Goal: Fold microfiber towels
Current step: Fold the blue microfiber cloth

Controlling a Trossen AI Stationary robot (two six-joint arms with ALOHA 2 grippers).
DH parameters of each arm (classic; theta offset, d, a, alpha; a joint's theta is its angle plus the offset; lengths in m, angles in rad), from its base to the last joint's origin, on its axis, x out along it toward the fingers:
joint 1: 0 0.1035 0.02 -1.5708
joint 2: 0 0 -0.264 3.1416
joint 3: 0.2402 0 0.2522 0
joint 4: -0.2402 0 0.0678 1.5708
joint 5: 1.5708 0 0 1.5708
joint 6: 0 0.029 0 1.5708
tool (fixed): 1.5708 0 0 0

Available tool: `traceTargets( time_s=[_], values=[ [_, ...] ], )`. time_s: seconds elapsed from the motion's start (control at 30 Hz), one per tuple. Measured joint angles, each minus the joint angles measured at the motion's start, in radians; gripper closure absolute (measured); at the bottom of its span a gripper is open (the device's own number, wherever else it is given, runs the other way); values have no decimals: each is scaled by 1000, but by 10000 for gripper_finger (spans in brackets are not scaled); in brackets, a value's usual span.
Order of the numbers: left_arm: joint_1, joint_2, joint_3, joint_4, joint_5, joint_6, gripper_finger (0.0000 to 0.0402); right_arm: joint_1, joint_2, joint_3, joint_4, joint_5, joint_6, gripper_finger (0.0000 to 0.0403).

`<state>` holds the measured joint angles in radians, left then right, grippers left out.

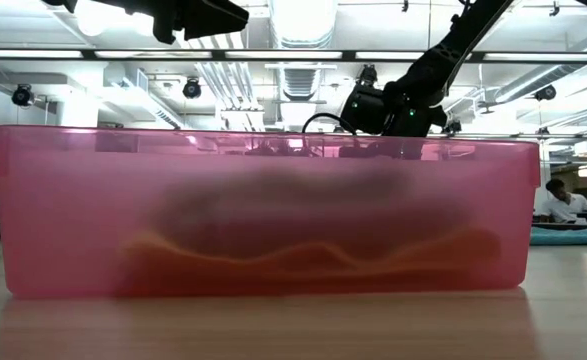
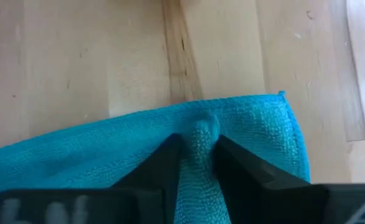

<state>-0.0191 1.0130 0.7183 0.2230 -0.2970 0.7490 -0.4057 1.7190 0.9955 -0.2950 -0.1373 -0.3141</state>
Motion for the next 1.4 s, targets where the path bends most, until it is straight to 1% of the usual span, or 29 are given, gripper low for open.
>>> traceTargets(
  time_s=[0.17,0.47,0.63,0.77,0.93,1.03,1.2,1.4],
  values=[
    [0,0,0,-1,0,0,182,0,-8,0,-5,11,0,339],
    [0,0,0,0,0,0,182,0,-21,-1,-10,11,11,367],
    [0,0,0,2,0,0,182,0,-62,-1,-24,11,26,390],
    [0,0,0,2,0,0,182,0,-111,-1,-32,16,26,394],
    [0,0,0,1,0,0,182,0,-156,-1,-28,77,26,394],
    [0,0,0,2,0,0,182,0,-153,-1,-21,96,27,394],
    [0,0,0,2,0,0,182,0,-109,-1,28,136,26,394],
    [0,0,0,2,0,0,182,0,-72,-1,76,141,48,386]
  ],
)
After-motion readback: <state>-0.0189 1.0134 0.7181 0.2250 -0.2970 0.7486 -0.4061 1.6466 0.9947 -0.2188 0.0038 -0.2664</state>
